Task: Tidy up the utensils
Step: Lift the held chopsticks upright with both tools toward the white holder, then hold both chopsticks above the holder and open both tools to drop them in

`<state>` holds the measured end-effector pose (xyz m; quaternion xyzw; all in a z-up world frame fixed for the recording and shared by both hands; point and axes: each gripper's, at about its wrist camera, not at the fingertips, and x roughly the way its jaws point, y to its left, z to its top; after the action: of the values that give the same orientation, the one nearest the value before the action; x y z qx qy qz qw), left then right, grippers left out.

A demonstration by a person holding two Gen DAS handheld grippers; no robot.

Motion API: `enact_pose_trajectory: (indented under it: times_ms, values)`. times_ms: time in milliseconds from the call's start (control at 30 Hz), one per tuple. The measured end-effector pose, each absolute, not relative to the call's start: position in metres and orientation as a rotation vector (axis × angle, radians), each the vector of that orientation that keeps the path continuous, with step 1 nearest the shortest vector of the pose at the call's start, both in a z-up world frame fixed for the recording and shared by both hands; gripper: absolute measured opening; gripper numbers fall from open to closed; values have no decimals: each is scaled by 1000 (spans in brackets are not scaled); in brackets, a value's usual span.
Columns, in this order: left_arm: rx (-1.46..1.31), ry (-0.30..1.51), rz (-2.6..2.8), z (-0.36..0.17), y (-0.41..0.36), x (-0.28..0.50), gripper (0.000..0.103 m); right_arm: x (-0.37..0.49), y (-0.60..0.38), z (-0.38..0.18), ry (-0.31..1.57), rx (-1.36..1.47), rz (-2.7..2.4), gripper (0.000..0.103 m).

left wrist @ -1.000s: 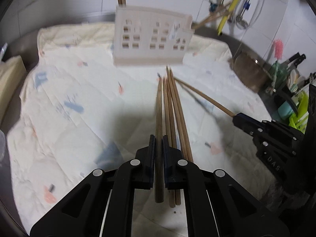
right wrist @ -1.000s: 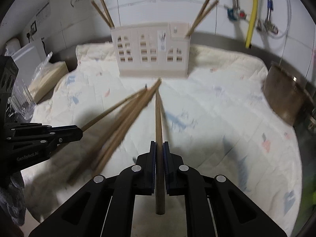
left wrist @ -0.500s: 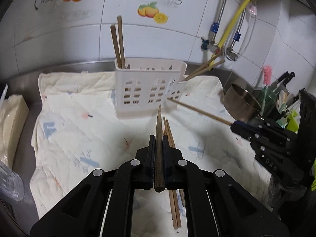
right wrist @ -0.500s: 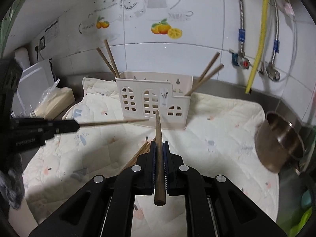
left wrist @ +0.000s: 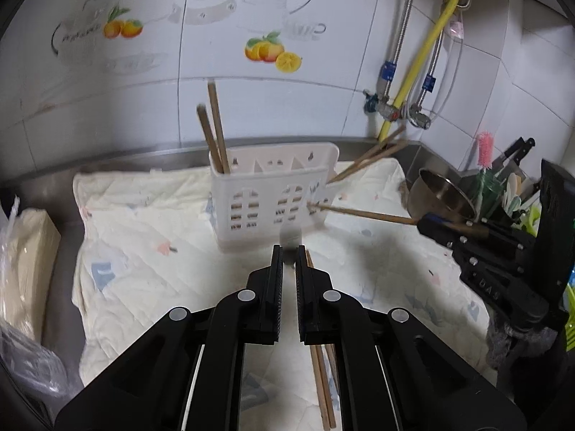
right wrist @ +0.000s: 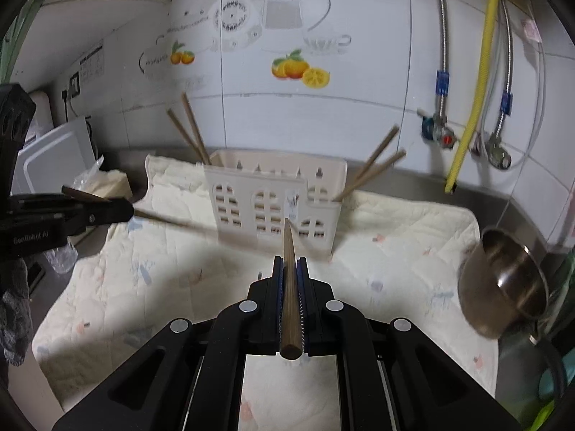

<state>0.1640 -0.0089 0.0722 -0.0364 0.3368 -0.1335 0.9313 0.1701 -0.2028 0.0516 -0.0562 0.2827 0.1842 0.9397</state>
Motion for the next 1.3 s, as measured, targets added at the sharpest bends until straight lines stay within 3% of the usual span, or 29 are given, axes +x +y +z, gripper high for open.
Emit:
enact_pose_trajectory:
  times_ms: [733,1300]
  values:
    - [-33,404,-202,214,-5,223,6,255,-209,158,495,-87,364,7]
    - [-128,490,-131,143,14,296,6,296,-191,112,609,-111,380,7]
